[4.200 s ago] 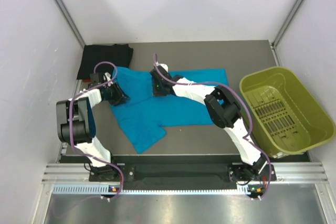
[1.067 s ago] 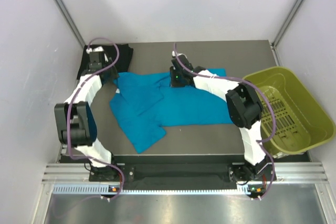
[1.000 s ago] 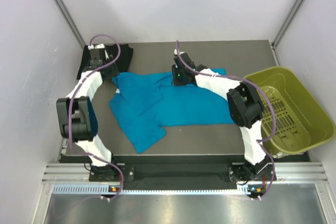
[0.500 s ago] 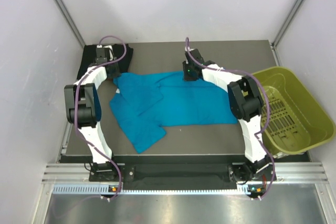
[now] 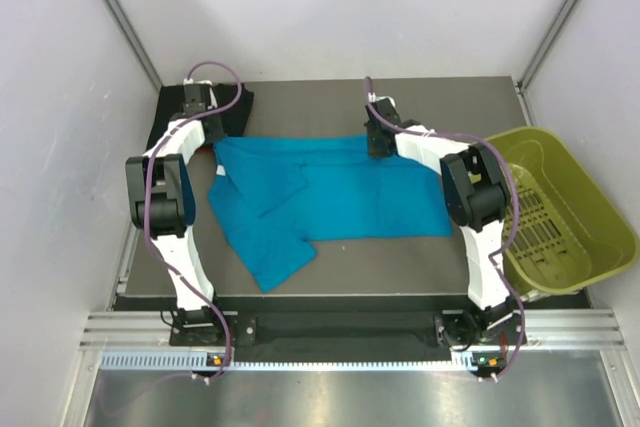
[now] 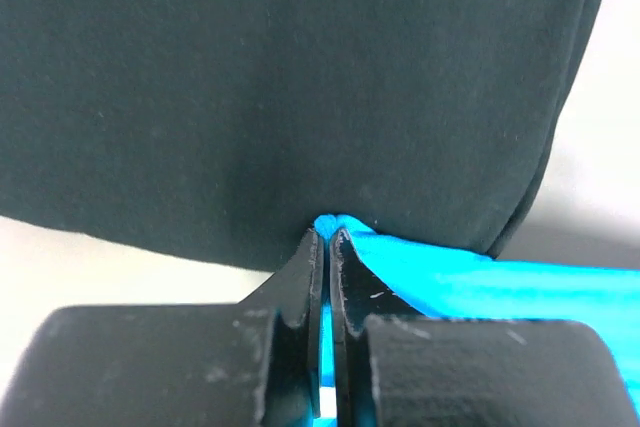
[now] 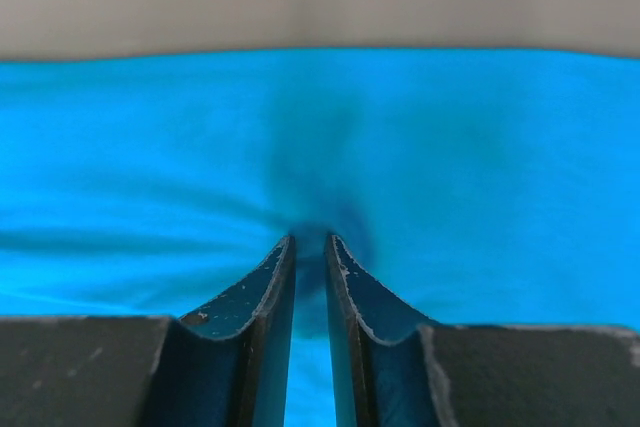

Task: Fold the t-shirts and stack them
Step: Fold the tshirt

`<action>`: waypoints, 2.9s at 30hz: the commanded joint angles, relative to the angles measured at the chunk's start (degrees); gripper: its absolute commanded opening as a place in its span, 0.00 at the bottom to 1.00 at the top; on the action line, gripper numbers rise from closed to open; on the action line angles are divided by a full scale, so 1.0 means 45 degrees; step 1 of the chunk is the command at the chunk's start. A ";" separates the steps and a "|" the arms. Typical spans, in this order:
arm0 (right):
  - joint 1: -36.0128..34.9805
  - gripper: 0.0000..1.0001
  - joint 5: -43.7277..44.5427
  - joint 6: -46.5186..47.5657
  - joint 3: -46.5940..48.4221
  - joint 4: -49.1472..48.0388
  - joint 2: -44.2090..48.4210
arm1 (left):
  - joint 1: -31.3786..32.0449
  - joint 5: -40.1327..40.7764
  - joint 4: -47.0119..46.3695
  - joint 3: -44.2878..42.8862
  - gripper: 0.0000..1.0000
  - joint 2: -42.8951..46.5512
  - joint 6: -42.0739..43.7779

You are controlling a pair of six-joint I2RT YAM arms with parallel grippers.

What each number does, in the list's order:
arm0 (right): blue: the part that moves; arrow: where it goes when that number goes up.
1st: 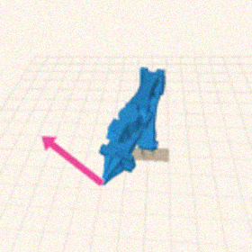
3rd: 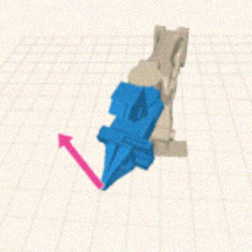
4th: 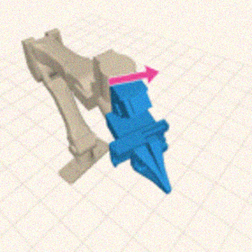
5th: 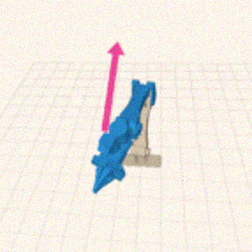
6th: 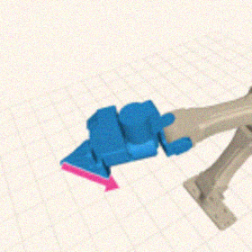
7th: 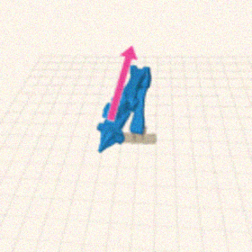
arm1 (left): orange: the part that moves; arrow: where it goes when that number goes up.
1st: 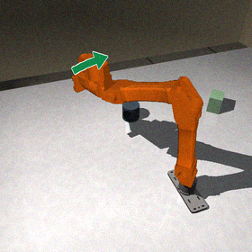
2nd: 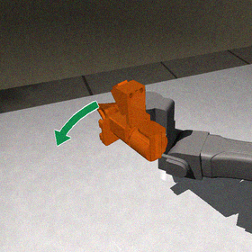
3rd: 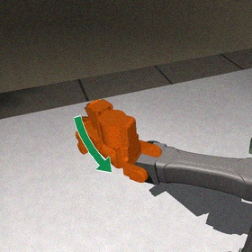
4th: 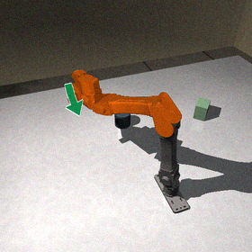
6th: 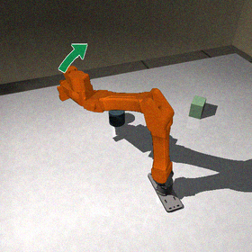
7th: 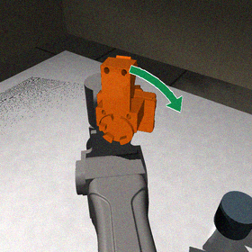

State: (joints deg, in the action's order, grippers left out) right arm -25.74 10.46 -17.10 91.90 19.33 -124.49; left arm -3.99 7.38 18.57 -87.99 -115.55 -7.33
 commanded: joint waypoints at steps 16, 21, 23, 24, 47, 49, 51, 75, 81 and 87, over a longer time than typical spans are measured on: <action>0.0583 0.26 -0.0390 0.0637 -0.0930 0.0488 0.2250 | -0.0168 0.1036 0.0542 -0.0722 0.43 0.0479 0.0165; -0.0158 0.29 -0.0819 0.0383 -0.1280 0.0606 0.3307 | -0.0149 0.1329 0.0757 -0.0333 0.47 0.1942 -0.0010; -0.0606 0.31 -0.1072 0.0421 -0.1592 0.0606 0.3814 | -0.0168 0.1581 0.0834 -0.0040 0.48 0.2355 -0.0167; -0.0783 0.31 -0.1209 0.0480 -0.1922 0.0529 0.3971 | -0.0168 0.1699 0.1086 0.0059 0.49 0.2705 -0.0380; -1.0860 0.54 -0.1235 0.5829 -0.7240 -0.5917 0.6338 | -0.5128 -0.5408 0.0563 0.6484 0.47 0.7025 -0.6612; -1.1426 0.54 -0.0919 0.6085 -0.6713 -0.5859 0.5521 | -0.5207 -0.5740 0.0250 0.6661 0.47 0.6947 -0.6691; -1.1643 0.54 -0.0820 0.6261 -0.6206 -0.5878 0.5029 | -0.5266 -0.5819 0.0132 0.6837 0.48 0.6810 -0.6729; -1.2367 0.00 0.0838 0.6301 -0.4894 -0.6777 0.2134 | -0.5246 -0.5623 -0.0982 0.6955 0.48 0.6282 -0.5501; -1.1239 0.00 0.0043 0.4861 -0.4582 -0.6386 0.3131 | -0.4740 -0.5722 -0.0864 0.7130 0.48 0.6653 -0.4738; -0.8994 0.00 -0.2846 0.2420 -0.4211 -0.6580 0.3289 | -0.4095 -0.5896 -0.0513 0.8045 0.48 0.7316 -0.4172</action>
State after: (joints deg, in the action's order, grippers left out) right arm -71.61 4.62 1.87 69.58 -7.20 -113.06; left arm -23.42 -18.24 16.64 -54.08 -85.91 -28.77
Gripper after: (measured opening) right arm 0.012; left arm 0.481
